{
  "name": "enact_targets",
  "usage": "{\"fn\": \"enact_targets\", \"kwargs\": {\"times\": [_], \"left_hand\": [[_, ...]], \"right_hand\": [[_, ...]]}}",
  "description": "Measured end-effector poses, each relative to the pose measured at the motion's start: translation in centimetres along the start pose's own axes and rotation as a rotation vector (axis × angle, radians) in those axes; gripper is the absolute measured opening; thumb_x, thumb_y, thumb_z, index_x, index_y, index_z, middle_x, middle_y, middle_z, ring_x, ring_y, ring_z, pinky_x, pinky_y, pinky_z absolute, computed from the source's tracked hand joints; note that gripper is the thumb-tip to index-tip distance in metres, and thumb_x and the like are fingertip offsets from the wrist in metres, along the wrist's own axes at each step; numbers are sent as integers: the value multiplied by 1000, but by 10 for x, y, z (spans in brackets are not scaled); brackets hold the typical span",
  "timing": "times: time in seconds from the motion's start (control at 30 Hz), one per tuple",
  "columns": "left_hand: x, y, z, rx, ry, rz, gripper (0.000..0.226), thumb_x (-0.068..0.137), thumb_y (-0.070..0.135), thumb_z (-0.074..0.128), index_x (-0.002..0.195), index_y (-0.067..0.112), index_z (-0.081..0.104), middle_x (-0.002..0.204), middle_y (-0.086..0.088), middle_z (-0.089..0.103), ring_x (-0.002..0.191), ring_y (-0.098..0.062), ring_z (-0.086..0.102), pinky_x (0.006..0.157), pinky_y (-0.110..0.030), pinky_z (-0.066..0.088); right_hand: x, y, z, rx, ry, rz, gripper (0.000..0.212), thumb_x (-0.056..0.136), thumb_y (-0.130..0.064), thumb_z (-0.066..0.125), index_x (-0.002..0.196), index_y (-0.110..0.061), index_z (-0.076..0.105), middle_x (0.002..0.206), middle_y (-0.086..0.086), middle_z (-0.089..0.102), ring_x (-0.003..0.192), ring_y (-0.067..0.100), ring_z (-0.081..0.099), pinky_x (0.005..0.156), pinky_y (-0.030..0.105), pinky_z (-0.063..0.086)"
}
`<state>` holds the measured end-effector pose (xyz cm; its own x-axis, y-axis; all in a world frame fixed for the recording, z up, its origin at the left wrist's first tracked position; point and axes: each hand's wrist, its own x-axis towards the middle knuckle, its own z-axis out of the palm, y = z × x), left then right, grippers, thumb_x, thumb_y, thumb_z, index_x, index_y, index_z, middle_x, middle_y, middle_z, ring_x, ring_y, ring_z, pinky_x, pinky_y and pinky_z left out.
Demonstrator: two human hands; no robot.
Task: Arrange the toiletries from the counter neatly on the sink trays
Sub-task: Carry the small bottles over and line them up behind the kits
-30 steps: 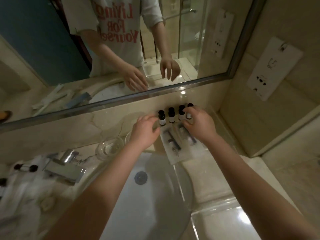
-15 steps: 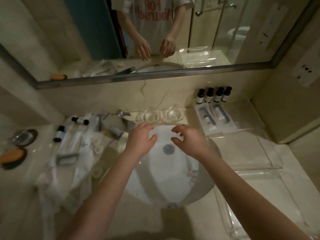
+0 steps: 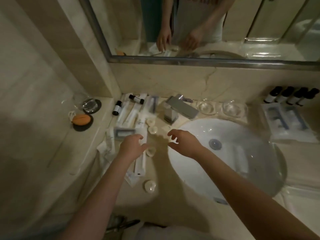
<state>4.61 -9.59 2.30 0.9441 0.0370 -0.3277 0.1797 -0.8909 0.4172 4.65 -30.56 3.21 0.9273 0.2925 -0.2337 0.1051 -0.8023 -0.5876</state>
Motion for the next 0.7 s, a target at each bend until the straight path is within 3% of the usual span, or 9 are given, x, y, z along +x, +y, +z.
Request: {"fn": "enact_targets", "kwargs": {"times": [0.3, 0.57, 0.7], "left_hand": [[86, -51, -67, -95, 111, -109, 52, 85, 23, 63, 132, 6, 48, 137, -14, 48, 124, -30, 48, 100, -34, 39], [163, -58, -76, -22, 28, -156, 59, 86, 26, 58, 137, 5, 38, 138, -15, 43, 124, -32, 45, 97, -36, 40], [191, -57, -72, 52, -20, -157, 62, 89, 29, 53, 143, 9, 29, 147, -15, 31, 131, -33, 38, 105, -40, 37]], "right_hand": [[119, -59, -1, -70, -33, -37, 46, 90, -28, 58, 133, -15, 46, 125, 8, 59, 109, 26, 59, 91, 38, 49], [218, -67, 13, -111, -34, 8, 47, 91, -22, 54, 135, -10, 41, 130, 16, 51, 110, 32, 55, 87, 39, 48], [257, -63, 28, -150, -25, 55, 56, 90, -26, 55, 140, -12, 33, 136, 18, 41, 119, 37, 46, 91, 42, 45]]}}
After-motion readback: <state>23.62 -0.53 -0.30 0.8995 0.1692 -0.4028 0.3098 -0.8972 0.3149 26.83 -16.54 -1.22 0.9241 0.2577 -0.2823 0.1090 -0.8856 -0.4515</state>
